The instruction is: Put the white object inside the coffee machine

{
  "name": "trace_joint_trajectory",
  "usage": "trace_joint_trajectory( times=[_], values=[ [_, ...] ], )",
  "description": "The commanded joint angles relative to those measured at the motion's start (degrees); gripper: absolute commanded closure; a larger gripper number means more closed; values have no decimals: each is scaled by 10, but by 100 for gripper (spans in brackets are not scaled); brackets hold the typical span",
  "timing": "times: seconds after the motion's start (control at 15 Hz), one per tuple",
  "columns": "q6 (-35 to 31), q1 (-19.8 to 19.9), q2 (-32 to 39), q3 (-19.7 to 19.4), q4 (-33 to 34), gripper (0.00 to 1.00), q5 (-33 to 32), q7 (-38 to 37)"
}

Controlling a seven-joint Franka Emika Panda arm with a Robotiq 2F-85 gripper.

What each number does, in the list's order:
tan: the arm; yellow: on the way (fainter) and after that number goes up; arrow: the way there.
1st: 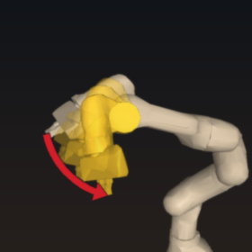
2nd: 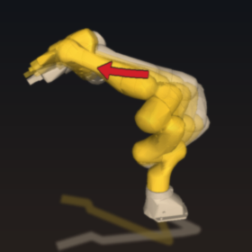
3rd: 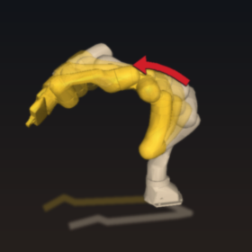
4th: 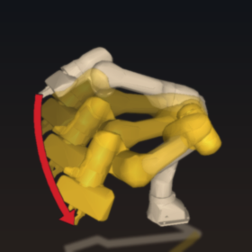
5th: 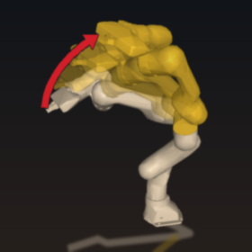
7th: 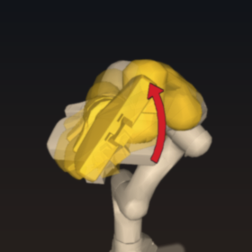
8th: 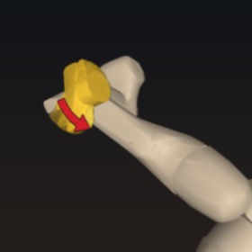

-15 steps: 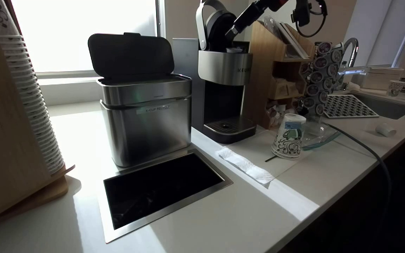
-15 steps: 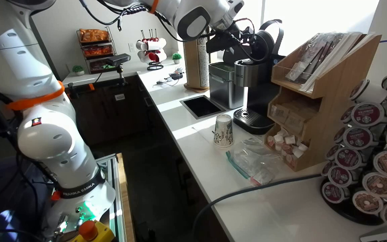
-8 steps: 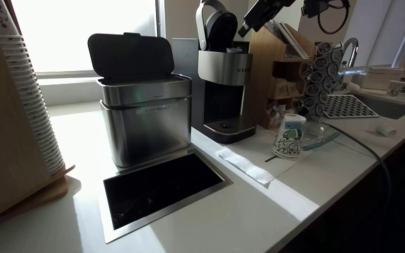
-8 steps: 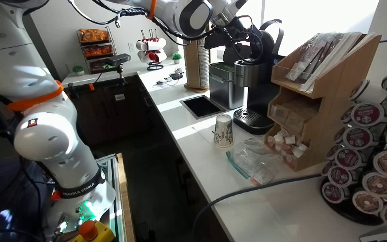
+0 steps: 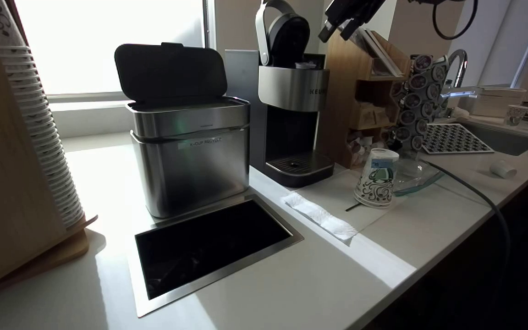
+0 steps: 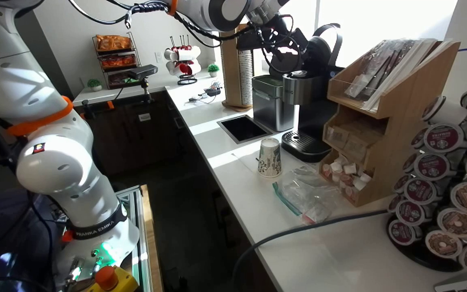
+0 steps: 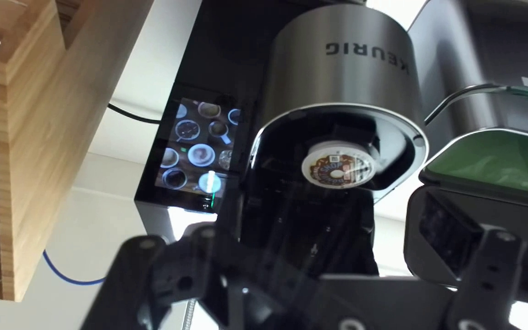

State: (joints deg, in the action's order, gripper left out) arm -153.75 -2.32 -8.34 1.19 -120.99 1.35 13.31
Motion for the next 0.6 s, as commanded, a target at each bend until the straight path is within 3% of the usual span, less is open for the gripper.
trace_joint_trajectory(
  times=[0.0, 0.4, 0.53],
  values=[
    [29, -2, -35, -2, -27, 0, 1, -26],
    [26, -9, -59, -21, -64, 0, 48, -10],
    [19, -4, -40, -15, -42, 0, 28, -20]
  ],
)
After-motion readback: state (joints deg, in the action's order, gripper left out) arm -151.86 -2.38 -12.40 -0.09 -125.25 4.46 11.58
